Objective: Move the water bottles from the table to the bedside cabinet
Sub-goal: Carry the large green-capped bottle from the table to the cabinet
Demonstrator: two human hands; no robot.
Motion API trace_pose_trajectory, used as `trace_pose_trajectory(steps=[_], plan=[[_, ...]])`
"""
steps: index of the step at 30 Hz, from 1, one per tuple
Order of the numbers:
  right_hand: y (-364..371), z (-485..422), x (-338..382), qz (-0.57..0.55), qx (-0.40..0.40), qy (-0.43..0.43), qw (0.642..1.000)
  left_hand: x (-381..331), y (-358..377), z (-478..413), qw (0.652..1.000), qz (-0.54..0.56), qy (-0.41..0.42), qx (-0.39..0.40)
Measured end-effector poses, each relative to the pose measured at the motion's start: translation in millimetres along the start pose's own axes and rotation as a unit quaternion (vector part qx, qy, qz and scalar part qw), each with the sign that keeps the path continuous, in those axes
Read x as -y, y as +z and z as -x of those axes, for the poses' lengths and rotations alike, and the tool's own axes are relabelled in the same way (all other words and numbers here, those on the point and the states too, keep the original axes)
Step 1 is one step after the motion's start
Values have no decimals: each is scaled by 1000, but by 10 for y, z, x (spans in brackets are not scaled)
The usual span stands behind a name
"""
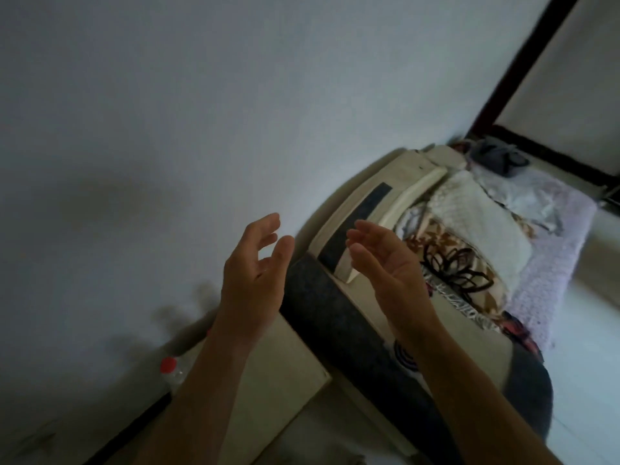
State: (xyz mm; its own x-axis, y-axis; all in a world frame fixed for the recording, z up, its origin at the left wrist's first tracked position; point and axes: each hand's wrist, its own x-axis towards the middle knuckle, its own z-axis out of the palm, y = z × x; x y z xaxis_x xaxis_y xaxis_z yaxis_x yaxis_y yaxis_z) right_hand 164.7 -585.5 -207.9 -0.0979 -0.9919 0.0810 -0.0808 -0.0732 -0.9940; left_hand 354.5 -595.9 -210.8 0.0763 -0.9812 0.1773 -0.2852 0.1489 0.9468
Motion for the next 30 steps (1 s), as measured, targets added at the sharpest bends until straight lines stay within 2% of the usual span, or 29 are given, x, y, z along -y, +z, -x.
trace_pose_trajectory(steps=[7, 12, 18, 25, 30], plan=[[-970, 488, 446, 29, -140, -52, 988, -616, 755, 113, 988, 36, 82, 129], [-1555, 1023, 605, 32, -210, -48, 976, -1002, 1365, 407, 972, 86, 99, 195], [-2373, 1888, 702, 33, -286, -54, 956, -1587, 2129, 1140, 952, 90, 134, 258], [-3099, 2708, 773, 18, -332, -66, 941, -2024, 2697, 1962, 933, 114, 136, 312], [-3620, 3306, 755, 30, -409, -68, 910, -2250, 3226, 2523, 907, 119, 135, 380]])
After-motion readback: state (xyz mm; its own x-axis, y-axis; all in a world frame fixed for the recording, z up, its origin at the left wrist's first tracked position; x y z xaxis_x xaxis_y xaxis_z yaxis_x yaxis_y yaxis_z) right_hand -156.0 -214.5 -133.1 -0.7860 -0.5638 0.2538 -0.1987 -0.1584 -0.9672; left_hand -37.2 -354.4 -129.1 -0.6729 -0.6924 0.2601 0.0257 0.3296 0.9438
